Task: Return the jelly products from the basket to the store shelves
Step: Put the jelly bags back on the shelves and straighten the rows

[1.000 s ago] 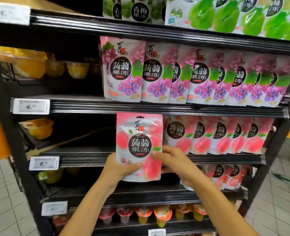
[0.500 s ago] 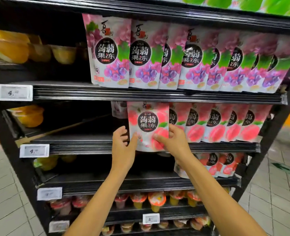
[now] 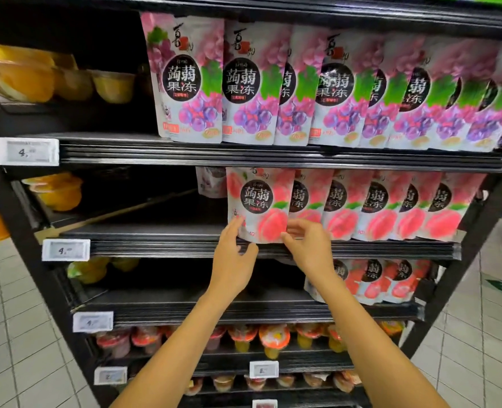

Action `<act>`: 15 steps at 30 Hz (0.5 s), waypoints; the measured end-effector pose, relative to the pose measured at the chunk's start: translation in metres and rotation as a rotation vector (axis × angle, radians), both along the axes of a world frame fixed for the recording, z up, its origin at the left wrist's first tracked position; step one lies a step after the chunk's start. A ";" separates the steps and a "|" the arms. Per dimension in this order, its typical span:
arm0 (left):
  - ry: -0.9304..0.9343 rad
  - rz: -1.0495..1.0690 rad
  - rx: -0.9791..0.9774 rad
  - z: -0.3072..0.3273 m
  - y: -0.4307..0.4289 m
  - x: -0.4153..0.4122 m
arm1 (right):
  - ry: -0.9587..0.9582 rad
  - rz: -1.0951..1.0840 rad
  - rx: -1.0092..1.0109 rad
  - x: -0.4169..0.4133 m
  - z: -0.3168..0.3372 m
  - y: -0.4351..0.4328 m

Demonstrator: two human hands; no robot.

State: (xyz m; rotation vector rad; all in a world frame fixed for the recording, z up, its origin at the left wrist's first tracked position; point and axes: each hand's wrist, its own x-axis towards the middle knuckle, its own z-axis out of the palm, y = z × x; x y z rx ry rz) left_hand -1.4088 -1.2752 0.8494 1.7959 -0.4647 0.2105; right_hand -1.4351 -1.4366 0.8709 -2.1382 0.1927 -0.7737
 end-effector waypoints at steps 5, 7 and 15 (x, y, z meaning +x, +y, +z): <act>0.007 0.005 0.012 0.002 -0.004 0.000 | 0.032 -0.145 -0.091 0.000 -0.002 -0.003; 0.028 0.020 0.015 0.003 -0.006 0.001 | 0.040 -0.161 -0.094 0.002 0.001 -0.001; 0.029 0.033 0.071 0.002 -0.006 0.006 | 0.064 -0.235 -0.087 0.007 -0.004 0.006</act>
